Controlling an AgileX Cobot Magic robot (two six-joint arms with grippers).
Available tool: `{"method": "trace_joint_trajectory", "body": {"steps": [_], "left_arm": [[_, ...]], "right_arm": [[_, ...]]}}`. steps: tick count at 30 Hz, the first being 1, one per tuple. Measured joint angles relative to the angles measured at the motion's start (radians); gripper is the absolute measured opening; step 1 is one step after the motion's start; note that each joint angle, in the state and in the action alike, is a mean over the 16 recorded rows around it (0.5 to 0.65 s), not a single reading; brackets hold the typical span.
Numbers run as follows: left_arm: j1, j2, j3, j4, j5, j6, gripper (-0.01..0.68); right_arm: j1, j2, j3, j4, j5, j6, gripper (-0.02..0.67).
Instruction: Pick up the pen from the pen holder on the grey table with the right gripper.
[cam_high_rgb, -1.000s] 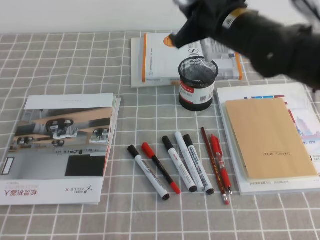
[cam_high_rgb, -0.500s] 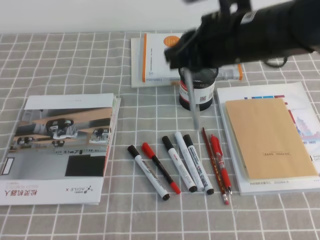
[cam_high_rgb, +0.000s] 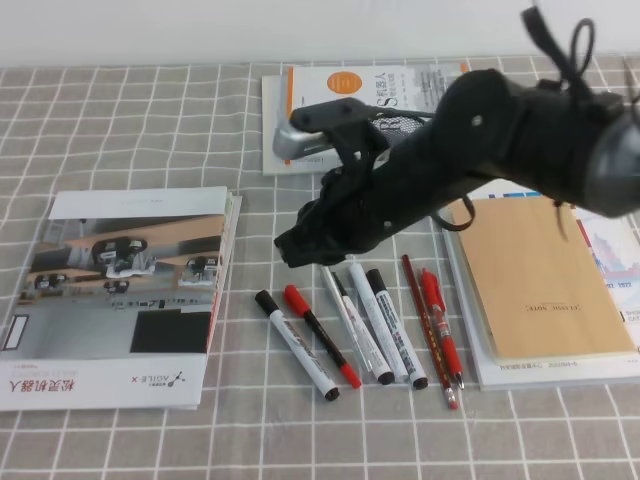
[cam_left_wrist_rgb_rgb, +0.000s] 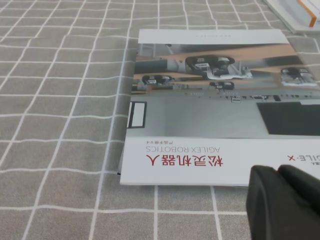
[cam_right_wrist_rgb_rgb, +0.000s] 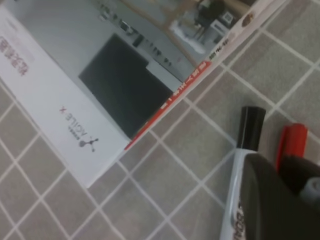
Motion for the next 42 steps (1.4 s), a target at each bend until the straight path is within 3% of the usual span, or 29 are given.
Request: {"method": "trace_joint_trajectory", "body": {"steps": [18,42], "left_arm": [[0.000,0.000,0.000,0.000,0.000,0.000,-0.005],[0.000,0.000,0.000,0.000,0.000,0.000,-0.005]], "right_arm": [[0.008,0.244,-0.165,-0.093,0.044,0.004,0.013],[0.008,0.286,-0.186,-0.170,0.017,0.005,0.035]]}}
